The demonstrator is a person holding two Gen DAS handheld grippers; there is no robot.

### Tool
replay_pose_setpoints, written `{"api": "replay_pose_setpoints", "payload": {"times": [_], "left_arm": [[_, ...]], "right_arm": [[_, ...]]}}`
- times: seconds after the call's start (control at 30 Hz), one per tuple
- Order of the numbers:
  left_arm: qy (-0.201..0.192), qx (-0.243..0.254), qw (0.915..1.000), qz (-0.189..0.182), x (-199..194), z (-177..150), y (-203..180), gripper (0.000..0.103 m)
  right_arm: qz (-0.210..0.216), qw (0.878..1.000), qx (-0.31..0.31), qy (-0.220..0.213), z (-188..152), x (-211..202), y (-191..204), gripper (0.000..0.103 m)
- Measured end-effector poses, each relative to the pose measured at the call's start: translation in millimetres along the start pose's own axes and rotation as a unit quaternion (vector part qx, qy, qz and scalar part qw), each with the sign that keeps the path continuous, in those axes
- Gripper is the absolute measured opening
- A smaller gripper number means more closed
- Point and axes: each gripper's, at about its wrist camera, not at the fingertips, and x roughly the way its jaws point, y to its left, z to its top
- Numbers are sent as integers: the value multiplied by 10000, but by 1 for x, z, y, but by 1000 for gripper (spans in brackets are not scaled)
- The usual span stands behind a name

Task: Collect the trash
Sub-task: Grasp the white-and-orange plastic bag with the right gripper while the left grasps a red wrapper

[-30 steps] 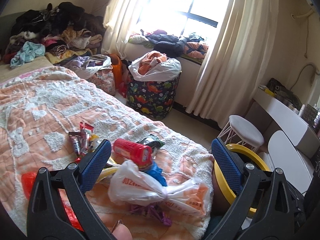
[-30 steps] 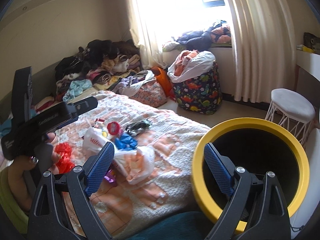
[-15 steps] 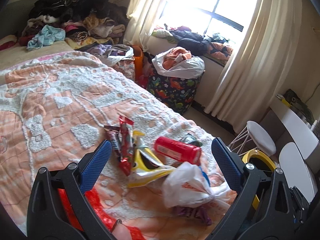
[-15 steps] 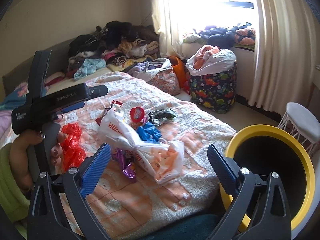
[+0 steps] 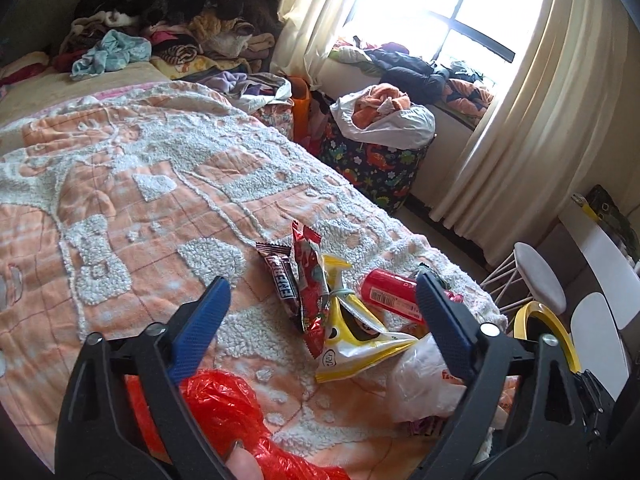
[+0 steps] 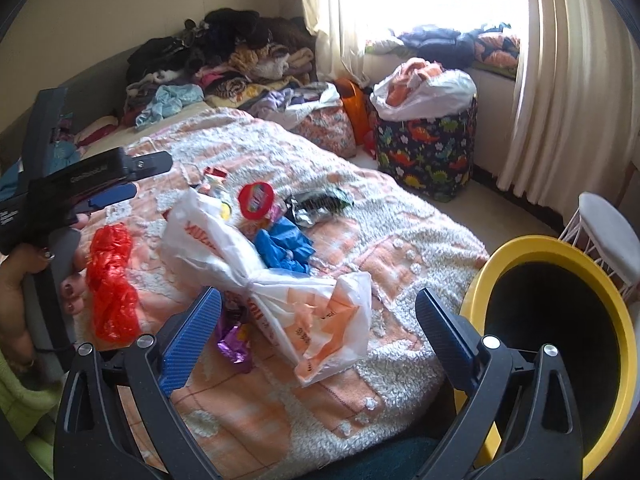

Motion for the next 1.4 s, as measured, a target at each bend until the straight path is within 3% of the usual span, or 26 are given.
{"api": "replay_pose_setpoints", "payload": {"times": [0.23, 0.43, 0.6, 0.63, 0.77, 0.83, 1.1, 1.4], "left_arm": [[350, 75, 9992, -159, 17, -2, -10, 54], [714, -22, 9974, -131, 36, -2, -8, 43], [936, -76, 9956, 1, 44, -2, -6, 38], [983, -77, 9951, 39, 46, -2, -6, 34], [1125, -24, 9935, 148, 50, 0, -8, 32], [1184, 0, 9927, 211, 52, 1, -8, 24], [1331, -86, 9907, 266, 49, 1, -4, 9], [1132, -136, 9933, 188, 30, 10, -6, 6]], "right_arm": [[86, 9990, 48, 445, 0, 27, -8, 95], [319, 9963, 37, 801, -3, 43, -8, 94], [508, 9936, -3, 1006, -6, 52, -6, 76], [509, 9937, -5, 996, -6, 51, -6, 74], [545, 9940, 79, 950, -7, 47, -8, 70], [551, 9941, 166, 915, -8, 44, -9, 69], [715, 9941, 441, 690, -2, 22, -21, 68], [764, 9940, 617, 486, 6, -3, -26, 68]]}}
